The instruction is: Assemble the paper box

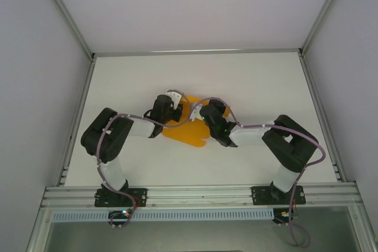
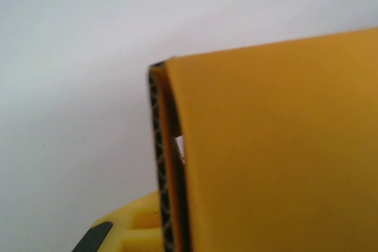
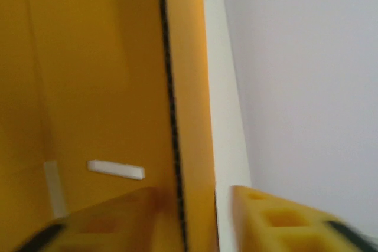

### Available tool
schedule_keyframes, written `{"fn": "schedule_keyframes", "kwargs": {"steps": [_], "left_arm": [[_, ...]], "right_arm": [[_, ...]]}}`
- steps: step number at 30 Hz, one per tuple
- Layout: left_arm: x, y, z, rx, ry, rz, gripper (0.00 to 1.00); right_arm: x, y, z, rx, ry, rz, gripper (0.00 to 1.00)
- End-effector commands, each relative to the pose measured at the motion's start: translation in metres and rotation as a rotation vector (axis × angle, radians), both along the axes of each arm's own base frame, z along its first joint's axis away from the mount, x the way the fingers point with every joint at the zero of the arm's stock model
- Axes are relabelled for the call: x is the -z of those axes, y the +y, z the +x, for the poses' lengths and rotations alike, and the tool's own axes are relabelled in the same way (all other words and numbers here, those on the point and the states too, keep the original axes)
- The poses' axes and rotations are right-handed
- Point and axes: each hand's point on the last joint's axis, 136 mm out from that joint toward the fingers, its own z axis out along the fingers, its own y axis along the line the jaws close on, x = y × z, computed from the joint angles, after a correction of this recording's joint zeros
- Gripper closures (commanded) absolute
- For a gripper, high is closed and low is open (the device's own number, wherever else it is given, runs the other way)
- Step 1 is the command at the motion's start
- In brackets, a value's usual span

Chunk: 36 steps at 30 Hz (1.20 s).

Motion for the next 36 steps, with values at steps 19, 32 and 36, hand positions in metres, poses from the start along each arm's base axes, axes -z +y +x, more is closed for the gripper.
{"fn": "schedule_keyframes", "kwargs": {"steps": [19,32,36], "left_arm": [[-0.068,-0.009,-0.022,0.243,0.154,-0.521,1.0],[-0.023,0.036,0.021,-0.204,0.26,-0.263,1.0],[-0.013,0.063,0.026,-0.382,0.29,-0.117,1.0]], "right_arm": [[-0.103,-0.009,-0.068,0.015,0.545,1.064,0.03],[-0.116,0.01,-0.061,-0.023,0.56,1.128,1.0],[-0.123,0.012,-0.07,-0.052,0.545,1.129,1.0]]}}
